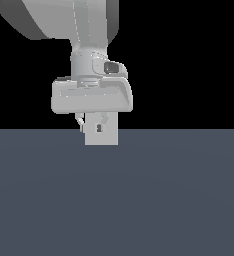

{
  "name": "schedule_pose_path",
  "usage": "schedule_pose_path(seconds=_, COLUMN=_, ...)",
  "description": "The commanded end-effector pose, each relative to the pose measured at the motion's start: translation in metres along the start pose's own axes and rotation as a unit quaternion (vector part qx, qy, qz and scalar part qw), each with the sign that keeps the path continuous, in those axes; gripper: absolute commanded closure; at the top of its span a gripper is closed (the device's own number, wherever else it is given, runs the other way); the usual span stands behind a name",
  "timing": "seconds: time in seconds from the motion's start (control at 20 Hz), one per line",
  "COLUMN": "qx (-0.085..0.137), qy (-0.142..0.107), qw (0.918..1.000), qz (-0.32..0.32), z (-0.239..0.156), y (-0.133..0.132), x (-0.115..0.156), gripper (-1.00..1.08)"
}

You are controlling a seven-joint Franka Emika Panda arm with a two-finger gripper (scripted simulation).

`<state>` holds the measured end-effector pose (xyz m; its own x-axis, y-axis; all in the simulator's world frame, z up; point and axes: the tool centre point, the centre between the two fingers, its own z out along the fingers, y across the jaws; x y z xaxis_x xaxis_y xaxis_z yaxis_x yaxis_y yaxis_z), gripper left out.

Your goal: Plug the charger into the wall socket.

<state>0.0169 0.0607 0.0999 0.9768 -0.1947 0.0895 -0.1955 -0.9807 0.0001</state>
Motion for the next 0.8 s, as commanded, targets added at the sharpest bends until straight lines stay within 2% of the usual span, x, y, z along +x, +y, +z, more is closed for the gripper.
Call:
schedule_pose_path(seconds=0.0, qx=0.0, qy=0.0, qw=1.0, qz=0.0, z=0.0, y=0.0, x=0.007, gripper=1.08)
schedule_pose_path(seconds=0.4, qx=0.0, qy=0.0, qw=1.0, qz=0.0, z=0.003, y=0.0, x=0.034, gripper=1.08)
schedule_pose_path(seconds=0.75, qx=0.0, qy=0.0, qw=1.0, qz=0.0, z=0.004, y=0.0, x=0.042, gripper=1.08)
